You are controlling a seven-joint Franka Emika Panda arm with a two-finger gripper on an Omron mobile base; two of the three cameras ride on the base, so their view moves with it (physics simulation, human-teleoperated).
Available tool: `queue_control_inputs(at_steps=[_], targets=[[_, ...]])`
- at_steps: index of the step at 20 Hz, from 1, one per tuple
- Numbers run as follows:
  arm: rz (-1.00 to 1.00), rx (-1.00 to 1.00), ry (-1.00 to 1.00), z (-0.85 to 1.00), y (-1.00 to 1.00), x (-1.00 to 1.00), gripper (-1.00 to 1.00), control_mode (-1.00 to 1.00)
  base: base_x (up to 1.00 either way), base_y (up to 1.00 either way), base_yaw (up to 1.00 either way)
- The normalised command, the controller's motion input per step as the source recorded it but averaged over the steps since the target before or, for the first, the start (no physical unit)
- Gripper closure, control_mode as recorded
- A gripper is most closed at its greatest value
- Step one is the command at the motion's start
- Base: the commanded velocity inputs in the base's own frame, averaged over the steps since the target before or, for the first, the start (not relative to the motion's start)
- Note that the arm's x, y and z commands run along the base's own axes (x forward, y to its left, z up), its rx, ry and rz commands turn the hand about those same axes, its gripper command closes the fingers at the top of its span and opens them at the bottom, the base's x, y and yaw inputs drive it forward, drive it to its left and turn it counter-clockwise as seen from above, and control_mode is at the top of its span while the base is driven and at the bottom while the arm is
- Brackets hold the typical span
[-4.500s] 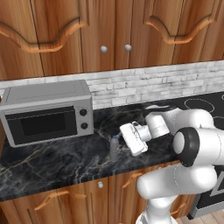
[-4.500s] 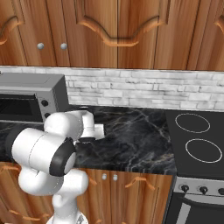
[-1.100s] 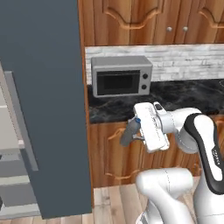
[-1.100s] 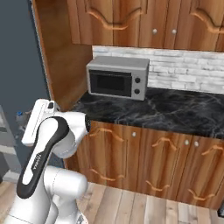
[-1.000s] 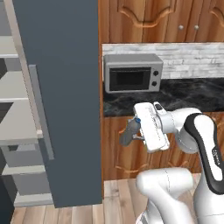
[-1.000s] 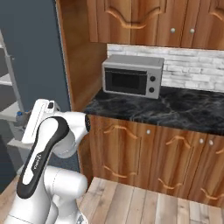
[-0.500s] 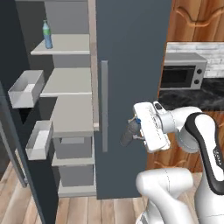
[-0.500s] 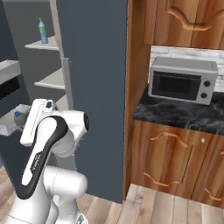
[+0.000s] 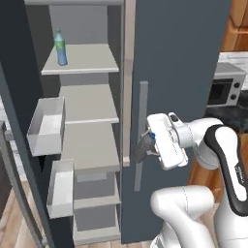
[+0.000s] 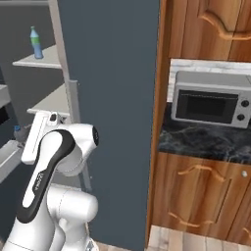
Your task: Take the bottled waters from the counter and place them in the freezer to freeze. Close the freezer door after placing the bottles.
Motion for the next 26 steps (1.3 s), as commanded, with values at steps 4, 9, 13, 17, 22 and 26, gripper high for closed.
queue_control_inputs(at_steps=[4,9,13,17,22,26], targets=[[0.0,0.0,0.0,0.0,0.0,0.0,1.0,1.0,0.71,0.37,-0.3],[0.0,0.0,0.0,0.0,0.0,0.0,1.0,1.0,0.14,0.83,-0.21],[0.0,0.0,0.0,0.0,0.0,0.0,1.0,1.0,0.33,0.34,-0.22],[0.0,0.0,0.0,0.0,0.0,0.0,1.0,1.0,0.41,0.0,-0.15],[0.0,0.0,0.0,0.0,0.0,0.0,1.0,1.0,0.27,0.33,-0.07],[0.0,0.0,0.0,0.0,0.0,0.0,1.0,1.0,0.01,0.5,-0.07]])
